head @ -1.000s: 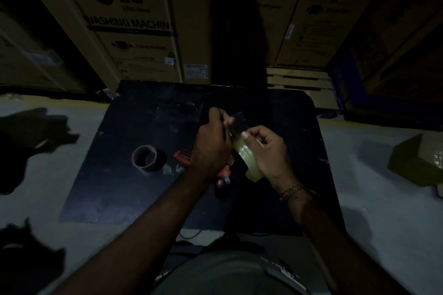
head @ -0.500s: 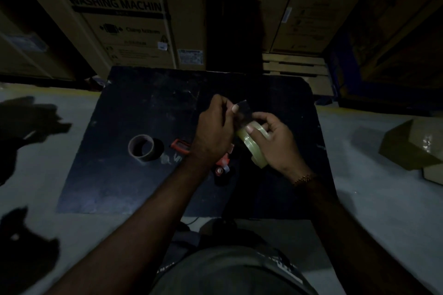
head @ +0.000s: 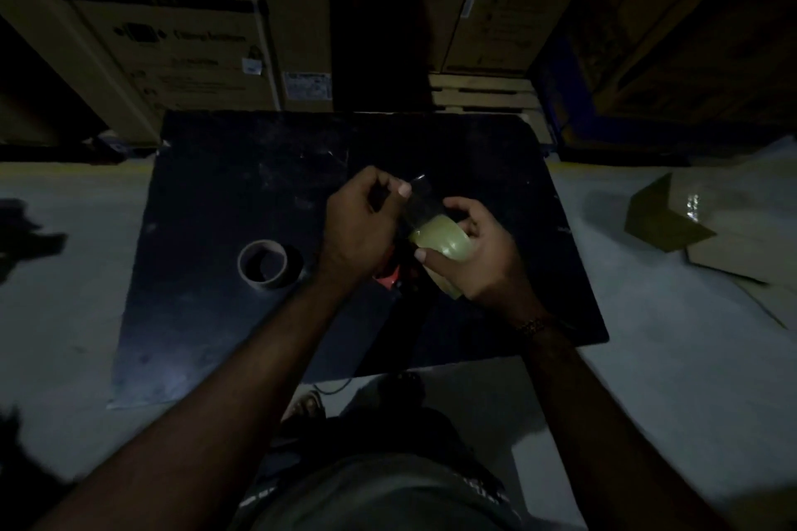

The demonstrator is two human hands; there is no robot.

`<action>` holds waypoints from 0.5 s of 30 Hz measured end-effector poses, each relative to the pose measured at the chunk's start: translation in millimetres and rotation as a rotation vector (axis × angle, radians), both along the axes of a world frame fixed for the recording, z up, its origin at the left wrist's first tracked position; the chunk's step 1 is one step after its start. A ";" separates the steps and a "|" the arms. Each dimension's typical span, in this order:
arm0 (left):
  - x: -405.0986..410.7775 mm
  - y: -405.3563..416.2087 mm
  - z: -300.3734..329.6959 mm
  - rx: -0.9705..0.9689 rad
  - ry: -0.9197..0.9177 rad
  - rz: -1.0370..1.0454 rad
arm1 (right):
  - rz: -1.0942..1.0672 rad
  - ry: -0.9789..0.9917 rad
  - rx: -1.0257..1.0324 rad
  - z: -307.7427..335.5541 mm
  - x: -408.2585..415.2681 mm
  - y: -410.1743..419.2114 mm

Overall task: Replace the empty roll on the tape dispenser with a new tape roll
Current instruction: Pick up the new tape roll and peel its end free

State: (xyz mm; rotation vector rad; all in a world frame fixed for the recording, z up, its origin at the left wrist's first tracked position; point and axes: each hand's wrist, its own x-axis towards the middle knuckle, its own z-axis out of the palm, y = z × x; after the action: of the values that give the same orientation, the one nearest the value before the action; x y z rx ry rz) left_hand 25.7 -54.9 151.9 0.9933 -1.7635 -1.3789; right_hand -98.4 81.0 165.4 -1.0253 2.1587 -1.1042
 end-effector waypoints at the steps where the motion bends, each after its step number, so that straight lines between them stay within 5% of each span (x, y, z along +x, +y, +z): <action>1: 4.4 -1.8 0.0 0.002 0.012 -0.011 | -0.018 0.004 -0.017 0.2 5.4 -0.5; 8: 36.9 -20.3 -19.0 0.263 0.101 0.088 | -0.137 -0.038 -0.113 -14.0 33.1 -3.5; 15: 62.6 -20.5 -61.6 0.438 -0.225 0.057 | -0.262 -0.094 -0.102 -36.8 37.9 7.6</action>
State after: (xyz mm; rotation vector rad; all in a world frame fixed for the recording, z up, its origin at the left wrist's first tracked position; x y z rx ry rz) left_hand 88.3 -75.4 90.4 1.4689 -1.6018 -1.7136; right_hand -60.5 88.5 128.6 -0.7299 2.2234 -1.3661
